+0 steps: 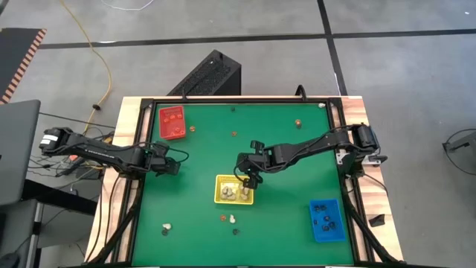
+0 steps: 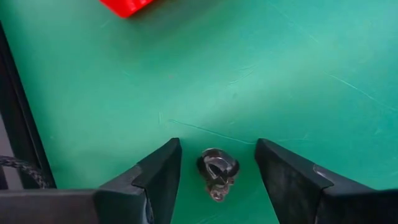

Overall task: Sort Halloween decoration
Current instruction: Put the black skull toy into the blue bin

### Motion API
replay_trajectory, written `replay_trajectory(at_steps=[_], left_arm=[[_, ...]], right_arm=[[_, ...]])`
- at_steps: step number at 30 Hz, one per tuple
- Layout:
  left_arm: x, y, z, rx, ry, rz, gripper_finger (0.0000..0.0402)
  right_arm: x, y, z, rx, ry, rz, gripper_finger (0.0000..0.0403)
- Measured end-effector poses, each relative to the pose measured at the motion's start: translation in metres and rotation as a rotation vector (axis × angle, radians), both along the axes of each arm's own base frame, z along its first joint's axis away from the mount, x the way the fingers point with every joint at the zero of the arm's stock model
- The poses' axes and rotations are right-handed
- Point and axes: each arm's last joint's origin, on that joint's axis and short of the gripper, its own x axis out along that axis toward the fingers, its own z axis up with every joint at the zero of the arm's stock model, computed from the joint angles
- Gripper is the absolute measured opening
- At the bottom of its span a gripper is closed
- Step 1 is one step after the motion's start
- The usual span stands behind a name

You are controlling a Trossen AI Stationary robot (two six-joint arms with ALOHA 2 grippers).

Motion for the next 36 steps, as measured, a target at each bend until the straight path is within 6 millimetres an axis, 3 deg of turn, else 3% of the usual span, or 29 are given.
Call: replay_trajectory(at_steps=[4,13,18,21,26,29,33,36], left_arm=[[0.0,0.0,0.0,-0.004,-0.003,-0.001,0.0175],[0.0,-0.005,0.0,-0.013,0.001,-0.042,0.0064],[0.002,-0.005,0.001,-0.009,-0.013,-0.061,0.0061],[0.009,-0.007,0.004,-0.006,-0.073,-0.132,0.0081],[0.034,-0.01,0.026,0.059,-0.305,-0.32,0.0091],[0.051,-0.014,0.044,0.133,-0.51,-0.458,0.0086],[0.07,-0.019,0.069,0.238,-0.785,-0.631,0.0081],[0.083,-0.023,0.077,0.303,-0.917,-0.748,0.008]], right_arm=[[0.0,0.0,0.0,0.0,0.0,0.0,0.0082],[-0.001,0.0,0.0,0.001,0.007,-0.002,0.0082],[-0.001,0.001,-0.001,0.001,0.014,0.0,0.0082],[-0.003,0.001,-0.002,-0.001,0.033,0.001,0.0082],[-0.006,0.0,0.002,-0.003,0.039,0.0,0.0082],[-0.013,0.001,0.02,-0.015,-0.016,-0.024,0.0082],[-0.039,0.005,0.044,-0.094,-0.087,-0.11,0.0082],[-0.067,0.01,0.054,-0.13,-0.151,-0.176,0.0082]])
